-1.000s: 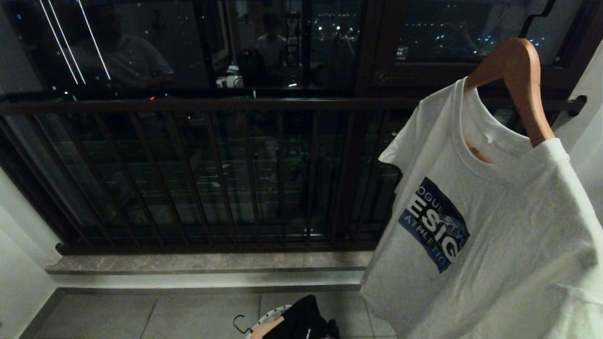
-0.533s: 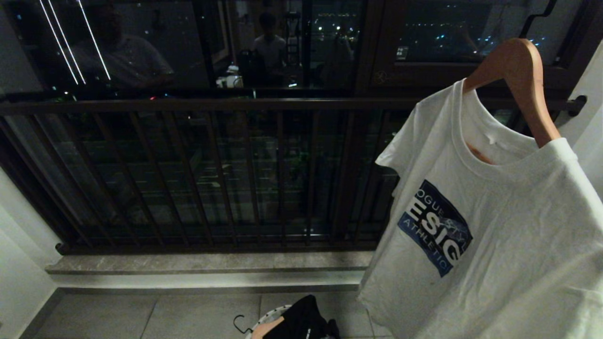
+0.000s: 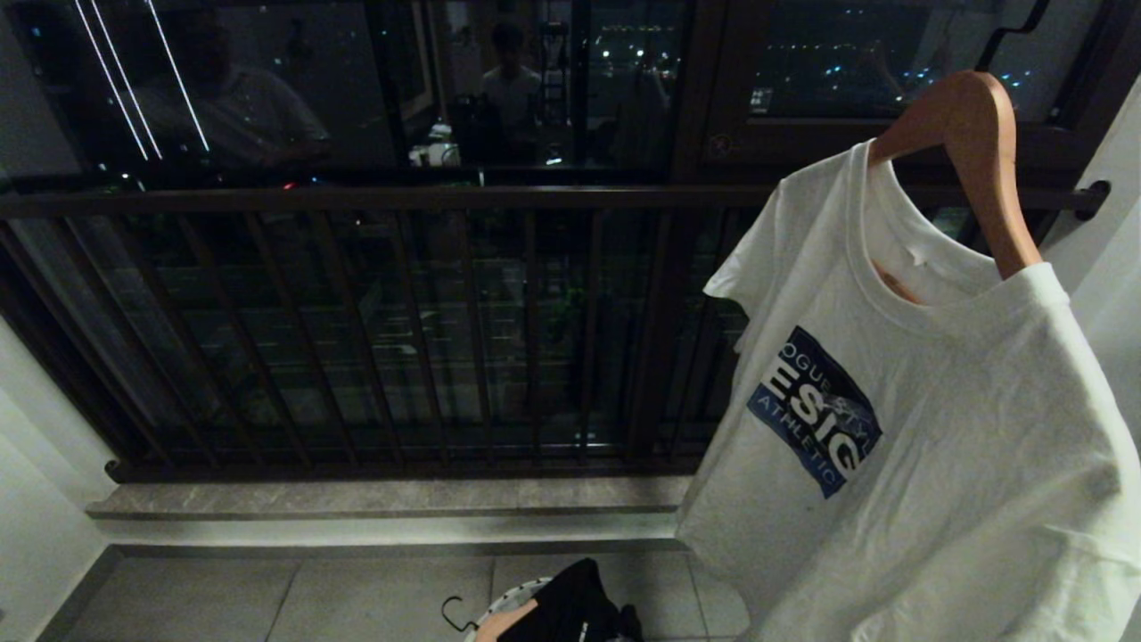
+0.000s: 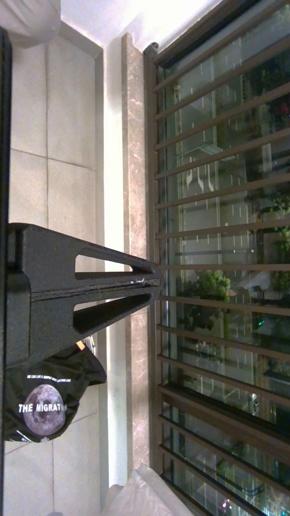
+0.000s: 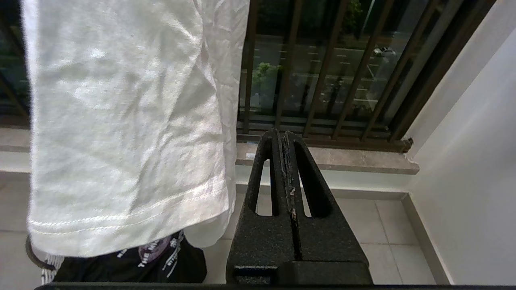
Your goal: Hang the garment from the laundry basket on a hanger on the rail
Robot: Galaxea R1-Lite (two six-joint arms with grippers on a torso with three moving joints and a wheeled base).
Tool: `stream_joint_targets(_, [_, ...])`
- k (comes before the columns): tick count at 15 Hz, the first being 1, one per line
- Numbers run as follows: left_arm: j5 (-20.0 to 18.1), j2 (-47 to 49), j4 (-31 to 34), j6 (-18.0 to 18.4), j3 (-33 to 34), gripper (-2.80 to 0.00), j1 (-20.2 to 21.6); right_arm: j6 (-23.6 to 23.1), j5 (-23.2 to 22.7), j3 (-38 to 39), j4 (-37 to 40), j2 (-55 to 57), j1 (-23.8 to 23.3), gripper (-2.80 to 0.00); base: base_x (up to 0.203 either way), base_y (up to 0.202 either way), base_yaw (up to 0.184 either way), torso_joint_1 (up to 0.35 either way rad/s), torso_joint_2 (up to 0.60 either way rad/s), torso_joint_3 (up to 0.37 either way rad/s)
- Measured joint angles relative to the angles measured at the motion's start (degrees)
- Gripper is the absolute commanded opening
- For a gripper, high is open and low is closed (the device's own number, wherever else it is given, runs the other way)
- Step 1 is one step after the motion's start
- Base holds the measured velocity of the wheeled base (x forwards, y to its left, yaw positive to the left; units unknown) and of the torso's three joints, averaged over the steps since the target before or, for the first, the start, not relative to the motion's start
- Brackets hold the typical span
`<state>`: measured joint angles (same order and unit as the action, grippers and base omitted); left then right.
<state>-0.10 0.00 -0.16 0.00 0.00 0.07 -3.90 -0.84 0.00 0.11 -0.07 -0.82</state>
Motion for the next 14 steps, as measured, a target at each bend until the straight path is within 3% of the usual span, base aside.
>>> stream_joint_targets(14, [0.0,0.0,0.0,0.0,0.0,-2.80,0.0,-1.5,-0.1,0.0,0.0,0.0,0.0,-2.80,0.000,0.000,0.000,0.000,0.00,0.000])
